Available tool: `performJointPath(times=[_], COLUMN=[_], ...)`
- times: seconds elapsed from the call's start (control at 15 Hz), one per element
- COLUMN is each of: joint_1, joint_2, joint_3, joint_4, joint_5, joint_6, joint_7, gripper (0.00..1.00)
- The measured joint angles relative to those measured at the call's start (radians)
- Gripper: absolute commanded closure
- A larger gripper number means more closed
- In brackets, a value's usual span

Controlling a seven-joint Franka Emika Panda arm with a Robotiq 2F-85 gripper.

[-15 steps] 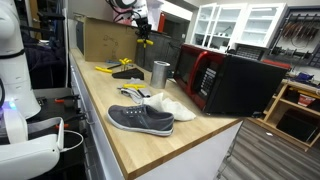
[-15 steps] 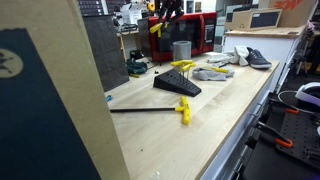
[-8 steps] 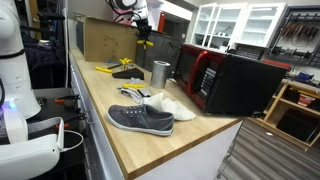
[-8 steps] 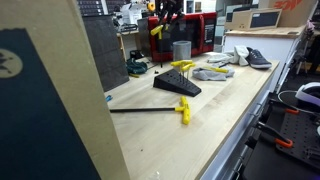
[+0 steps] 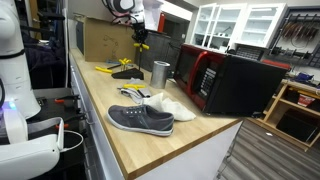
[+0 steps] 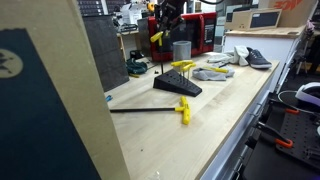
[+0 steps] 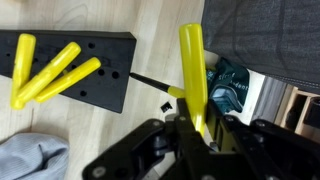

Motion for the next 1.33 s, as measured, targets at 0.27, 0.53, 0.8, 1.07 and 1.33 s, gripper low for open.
performJointPath(times=[0.27, 0.53, 0.8, 1.07, 1.33], joint_1=[0.011, 0.010, 0.011, 0.020, 0.022], joint_2=[0.000, -0.018, -0.073, -0.119, -0.135], joint_3=[0.006, 0.010, 0.034, 0.071, 0.080], joint_4=[-0.007, -0.011, -0.023, -0.051, -0.093], joint_5=[-0.001, -0.123, -0.191, -0.155, -0.138], joint_6=[-0.003, -0.003, -0.007, -0.034, -0.054], joint_7=[0.029, 0.108, 0.146, 0.146, 0.146], gripper=[0.94, 0.94, 0.94, 0.94, 0.94])
